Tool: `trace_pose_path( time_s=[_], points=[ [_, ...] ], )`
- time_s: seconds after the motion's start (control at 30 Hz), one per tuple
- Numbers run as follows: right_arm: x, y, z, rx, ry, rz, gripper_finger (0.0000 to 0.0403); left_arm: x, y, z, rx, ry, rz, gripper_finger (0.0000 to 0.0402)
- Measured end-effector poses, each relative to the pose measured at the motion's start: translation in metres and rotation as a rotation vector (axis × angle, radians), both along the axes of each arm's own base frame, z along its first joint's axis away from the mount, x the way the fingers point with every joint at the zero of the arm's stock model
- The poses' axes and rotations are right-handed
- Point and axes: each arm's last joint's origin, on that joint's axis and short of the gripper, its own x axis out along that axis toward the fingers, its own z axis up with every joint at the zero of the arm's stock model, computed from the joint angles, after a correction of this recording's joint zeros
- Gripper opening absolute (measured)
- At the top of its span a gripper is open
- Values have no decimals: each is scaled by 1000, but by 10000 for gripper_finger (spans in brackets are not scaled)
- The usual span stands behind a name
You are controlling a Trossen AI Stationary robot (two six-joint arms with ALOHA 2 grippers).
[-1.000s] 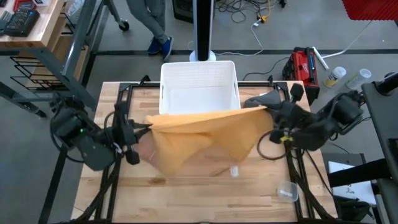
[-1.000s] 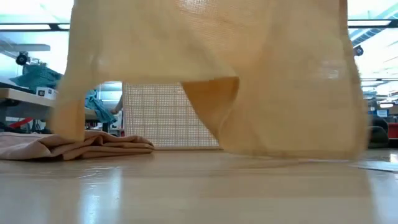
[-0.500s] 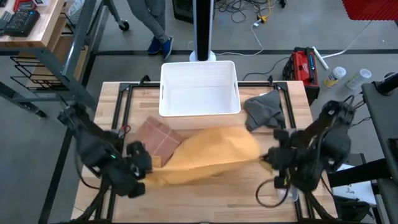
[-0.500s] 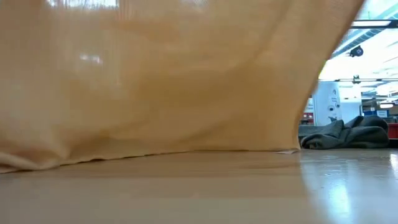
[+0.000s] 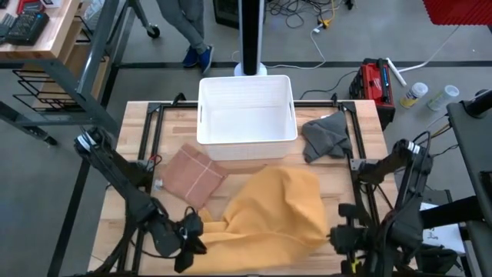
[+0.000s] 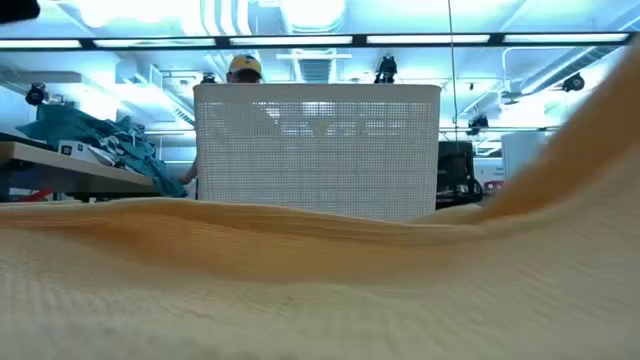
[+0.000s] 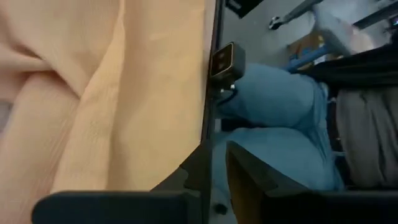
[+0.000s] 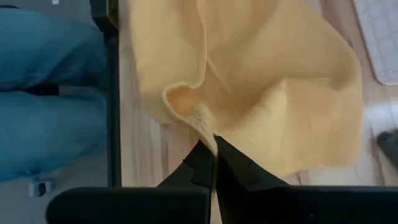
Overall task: Fold towel
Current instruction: Fold the yellow towel
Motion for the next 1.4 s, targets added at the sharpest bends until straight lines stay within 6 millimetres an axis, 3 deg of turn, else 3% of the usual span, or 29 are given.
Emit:
trace_pose_path(
  time_s=[0.27,0.53,0.67,0.8,1.07,1.17,1.4],
  points=[
    [5,16,-18,-21,27,21,0,7,-12,-48,112,97,-18,37],
    [7,21,-26,-40,39,32,0,15,-30,-69,427,497,-104,46],
    [7,20,-26,-40,39,32,0,20,-36,-72,607,637,-92,62],
    [7,20,-26,-36,38,25,0,27,-48,-72,694,660,-128,77],
    [7,20,-26,-38,38,27,0,20,-72,-41,733,554,-174,76],
    [7,21,-27,-48,40,42,0,16,-73,-36,803,496,-152,83],
    [8,21,-27,-50,38,43,0,13,-64,-48,892,477,-114,136]
  ],
)
